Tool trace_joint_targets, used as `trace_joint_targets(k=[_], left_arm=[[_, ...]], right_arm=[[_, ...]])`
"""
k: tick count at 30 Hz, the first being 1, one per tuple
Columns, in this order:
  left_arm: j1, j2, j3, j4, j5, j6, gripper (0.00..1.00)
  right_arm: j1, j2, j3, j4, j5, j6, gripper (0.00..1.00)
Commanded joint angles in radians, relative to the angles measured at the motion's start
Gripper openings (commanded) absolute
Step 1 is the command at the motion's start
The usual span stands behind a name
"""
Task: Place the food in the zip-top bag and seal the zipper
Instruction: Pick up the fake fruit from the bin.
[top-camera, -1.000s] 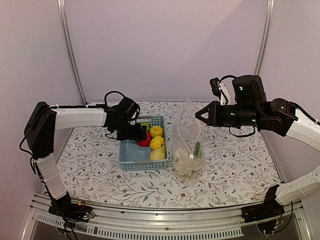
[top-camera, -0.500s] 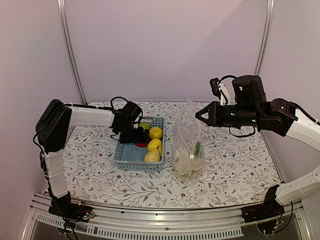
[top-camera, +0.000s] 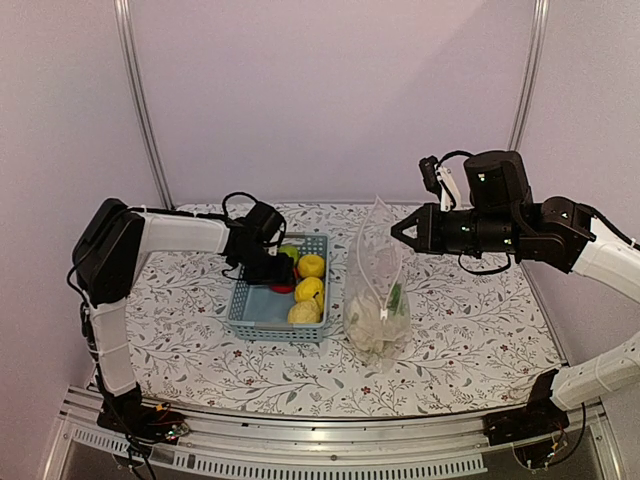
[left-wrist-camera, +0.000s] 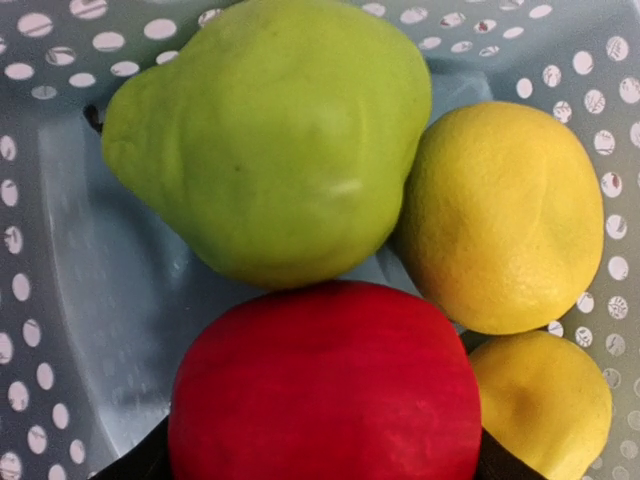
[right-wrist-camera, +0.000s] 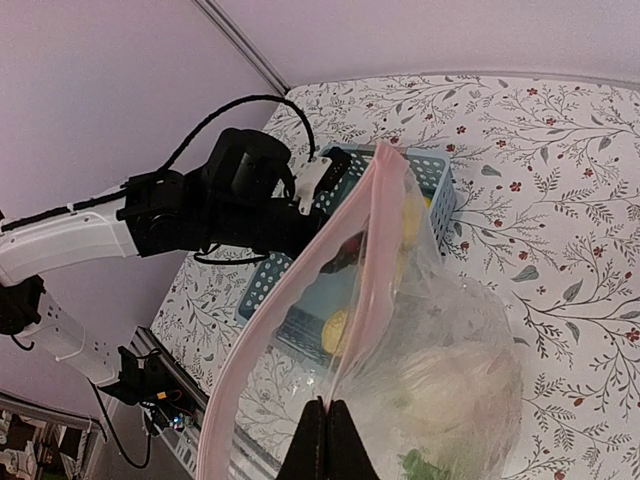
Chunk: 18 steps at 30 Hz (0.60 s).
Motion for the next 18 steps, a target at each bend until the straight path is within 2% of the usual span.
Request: trace_joint_targets(k=[1, 18], left_arm=[[0.012, -0.067, -0.046, 0.048, -0.038, -0.011, 0.62], [0.011, -0.333, -0.189, 0.133, -0.077, -0.02, 0.58]], right_arm=[[0.004, -0.002, -0.004, -0.017, 0.012, -0.008, 0.0], [0.003, -0.007, -0.01, -0.016, 0.015, -0.004, 0.0]])
